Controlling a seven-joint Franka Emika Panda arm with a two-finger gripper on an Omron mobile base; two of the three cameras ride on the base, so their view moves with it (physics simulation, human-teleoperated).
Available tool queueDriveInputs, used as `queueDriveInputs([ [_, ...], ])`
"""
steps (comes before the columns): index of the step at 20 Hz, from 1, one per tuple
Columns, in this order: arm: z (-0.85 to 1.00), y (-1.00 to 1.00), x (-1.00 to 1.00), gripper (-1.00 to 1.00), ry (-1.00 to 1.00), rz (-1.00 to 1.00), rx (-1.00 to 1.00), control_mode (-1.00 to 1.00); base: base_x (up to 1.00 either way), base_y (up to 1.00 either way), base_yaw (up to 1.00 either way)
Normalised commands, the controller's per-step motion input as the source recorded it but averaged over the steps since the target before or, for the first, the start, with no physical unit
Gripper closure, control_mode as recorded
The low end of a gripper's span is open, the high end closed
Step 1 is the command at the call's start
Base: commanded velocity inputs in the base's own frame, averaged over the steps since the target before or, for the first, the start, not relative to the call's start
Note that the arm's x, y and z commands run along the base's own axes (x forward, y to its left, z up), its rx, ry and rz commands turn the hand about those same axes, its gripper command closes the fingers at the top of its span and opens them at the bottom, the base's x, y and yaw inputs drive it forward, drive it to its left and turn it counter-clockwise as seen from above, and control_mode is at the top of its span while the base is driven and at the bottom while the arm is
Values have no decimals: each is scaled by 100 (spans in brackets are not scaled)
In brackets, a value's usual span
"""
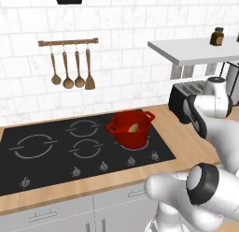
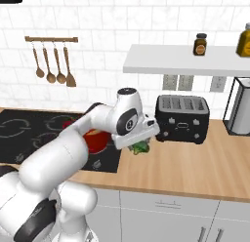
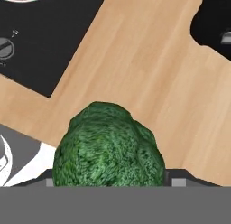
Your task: Put the broccoli and cucumber in the pot. Retrieve the spatula and lightly stir the vegetables in the pot.
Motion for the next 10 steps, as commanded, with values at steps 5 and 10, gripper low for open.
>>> queueDriveInputs([
  [5,80,69,-65,100,-15,0,0,-100,0,0,0],
  [10,70,83,-55,100,-18,0,0,-100,0,0,0],
])
